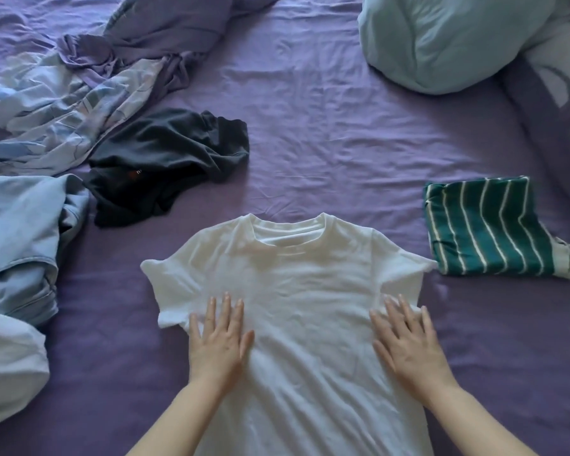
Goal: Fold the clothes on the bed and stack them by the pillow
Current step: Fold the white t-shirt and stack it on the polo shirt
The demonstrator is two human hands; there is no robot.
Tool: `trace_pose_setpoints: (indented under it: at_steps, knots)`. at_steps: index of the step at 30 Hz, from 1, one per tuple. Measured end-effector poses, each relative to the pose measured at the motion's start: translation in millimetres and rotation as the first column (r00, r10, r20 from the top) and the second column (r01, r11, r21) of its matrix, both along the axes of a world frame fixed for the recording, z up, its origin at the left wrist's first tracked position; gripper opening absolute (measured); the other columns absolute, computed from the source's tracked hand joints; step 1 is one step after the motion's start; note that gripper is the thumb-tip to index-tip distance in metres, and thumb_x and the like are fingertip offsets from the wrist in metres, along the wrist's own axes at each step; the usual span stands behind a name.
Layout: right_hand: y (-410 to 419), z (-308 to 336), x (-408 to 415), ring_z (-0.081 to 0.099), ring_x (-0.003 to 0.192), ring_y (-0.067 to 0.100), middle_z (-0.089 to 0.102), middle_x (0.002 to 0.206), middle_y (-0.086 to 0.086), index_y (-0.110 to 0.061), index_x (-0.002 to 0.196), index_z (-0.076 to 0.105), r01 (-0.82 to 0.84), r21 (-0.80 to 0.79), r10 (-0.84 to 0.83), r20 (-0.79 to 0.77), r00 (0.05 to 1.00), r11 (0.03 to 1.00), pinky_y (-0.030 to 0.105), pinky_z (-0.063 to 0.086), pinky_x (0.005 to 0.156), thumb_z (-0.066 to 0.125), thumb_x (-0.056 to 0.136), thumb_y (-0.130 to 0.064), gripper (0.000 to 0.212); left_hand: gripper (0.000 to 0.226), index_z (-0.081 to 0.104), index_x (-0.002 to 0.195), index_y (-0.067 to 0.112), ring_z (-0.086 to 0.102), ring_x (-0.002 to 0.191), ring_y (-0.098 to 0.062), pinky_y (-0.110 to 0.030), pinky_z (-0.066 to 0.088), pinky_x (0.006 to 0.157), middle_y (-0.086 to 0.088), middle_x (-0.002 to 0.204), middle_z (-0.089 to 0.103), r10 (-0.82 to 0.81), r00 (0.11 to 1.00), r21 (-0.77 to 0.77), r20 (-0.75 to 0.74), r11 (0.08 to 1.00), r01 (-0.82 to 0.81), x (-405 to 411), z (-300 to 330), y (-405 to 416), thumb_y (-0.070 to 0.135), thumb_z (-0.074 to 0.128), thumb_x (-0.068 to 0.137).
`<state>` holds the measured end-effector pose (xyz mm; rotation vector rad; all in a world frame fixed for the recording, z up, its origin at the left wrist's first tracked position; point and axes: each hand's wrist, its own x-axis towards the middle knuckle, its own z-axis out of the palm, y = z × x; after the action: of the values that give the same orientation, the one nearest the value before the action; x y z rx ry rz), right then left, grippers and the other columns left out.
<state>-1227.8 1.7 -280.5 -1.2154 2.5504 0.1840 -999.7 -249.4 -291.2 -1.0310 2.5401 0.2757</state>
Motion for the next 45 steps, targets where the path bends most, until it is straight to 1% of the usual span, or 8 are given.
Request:
trace_pose_setpoints:
  at_steps: [7, 11, 18, 22, 28, 31, 39, 45]
  knots:
    - [34.0, 5.0, 43.1, 0.037, 0.127, 0.035, 0.045, 0.138, 0.021, -0.018, 0.129, 0.042, 0.123, -0.194, -0.138, -0.064, 0.988, 0.973, 0.048, 0.021, 0.108, 0.016, 0.096, -0.045, 0.05, 0.045, 0.056, 0.123, 0.017, 0.041, 0.123, -0.035, -0.053, 0.041, 0.095, -0.018, 0.133, 0.053, 0.17, 0.97, 0.014, -0.175, 0.985, -0.17, 48.9, 20.6, 53.5, 0.041, 0.031, 0.095]
    - [30.6, 6.4, 42.7, 0.061, 0.095, 0.041, 0.06, 0.115, 0.026, -0.018, 0.122, 0.045, 0.28, -0.277, -0.288, 0.013, 0.958, 0.919, 0.051, 0.052, 0.077, 0.036, 0.077, -0.029, 0.047, 0.042, 0.053, 0.131, 0.005, 0.052, 0.1, -0.039, -0.045, 0.046, 0.085, -0.02, 0.12, 0.055, 0.531, 0.788, 0.111, -0.311, 0.844, -0.524, 43.9, 29.9, 38.8, 0.007, 0.054, 0.089]
    - [18.9, 1.2, 46.0, 0.058, 0.076, 0.036, 0.06, 0.117, 0.022, -0.01, 0.113, 0.066, 0.084, -0.205, -0.11, -0.12, 0.987, 0.975, 0.04, 0.051, 0.054, 0.046, 0.063, -0.001, 0.055, 0.037, 0.054, 0.131, 0.014, 0.049, 0.105, -0.036, -0.04, 0.042, 0.089, -0.018, 0.121, 0.049, 0.639, 0.685, 0.192, -0.35, 0.764, -0.616, 32.1, 16.3, 14.3, 0.011, 0.047, 0.095]
    - [28.0, -0.3, 47.3, 0.055, 0.067, 0.034, 0.061, 0.119, 0.022, -0.011, 0.123, 0.051, 0.036, -0.199, -0.065, -0.143, 0.988, 0.979, 0.037, 0.048, 0.049, 0.036, 0.065, 0.001, 0.061, 0.062, 0.046, 0.139, 0.014, 0.047, 0.092, -0.034, -0.04, 0.041, 0.076, -0.015, 0.099, 0.053, 0.481, 0.789, 0.036, -0.381, 0.861, -0.507, 52.1, 13.2, 12.9, -0.013, 0.043, 0.084]
    - [37.4, -1.7, 58.2, 0.057, 0.087, 0.04, 0.05, 0.13, 0.028, -0.007, 0.122, 0.055, 0.015, -0.234, -0.059, -0.182, 0.982, 0.972, 0.042, 0.049, 0.053, 0.063, 0.053, 0.017, 0.073, 0.062, 0.041, 0.142, 0.015, 0.048, 0.103, -0.035, -0.043, 0.044, 0.082, -0.017, 0.117, 0.051, 0.555, 0.767, 0.03, -0.32, 0.816, -0.578, 75.6, 14.0, 21.1, -0.006, 0.051, 0.086]
    - [37.7, -0.5, 76.4, 0.046, 0.114, 0.04, 0.038, 0.138, 0.023, -0.012, 0.126, 0.045, 0.007, -0.207, -0.037, -0.139, 0.99, 0.978, 0.043, 0.052, 0.063, 0.038, 0.068, 0.0, 0.059, 0.056, 0.038, 0.144, 0.014, 0.045, 0.115, -0.038, -0.047, 0.043, 0.09, -0.019, 0.135, 0.043, 0.515, 0.813, 0.01, -0.271, 0.846, -0.532, 74.2, 16.8, 53.0, 0.006, 0.053, 0.091]
    - [52.0, 21.1, 108.9, 0.048, 0.121, 0.045, 0.052, 0.133, 0.023, -0.009, 0.123, 0.062, 0.058, 0.097, -0.06, 0.015, 0.998, 0.994, 0.055, 0.051, 0.078, 0.071, 0.055, 0.003, 0.069, 0.067, 0.025, 0.149, 0.025, 0.043, 0.119, -0.028, -0.041, 0.047, 0.086, -0.008, 0.139, 0.039, 0.485, 0.874, 0.021, -0.026, 0.874, -0.485, 113.4, 32.2, 125.8, 0.017, 0.057, 0.09]
    - [81.4, 18.9, 142.3, 0.045, 0.126, 0.044, 0.047, 0.138, 0.022, -0.01, 0.128, 0.057, -0.065, 0.185, 0.066, 0.002, 0.998, 0.981, 0.061, 0.037, 0.098, 0.042, 0.075, -0.007, 0.055, 0.071, 0.004, 0.151, 0.032, 0.041, 0.115, -0.026, -0.037, 0.044, 0.089, -0.007, 0.138, 0.031, 0.465, 0.881, 0.058, 0.092, 0.88, -0.471, 132.2, 41.7, 149.6, 0.011, 0.042, 0.095]
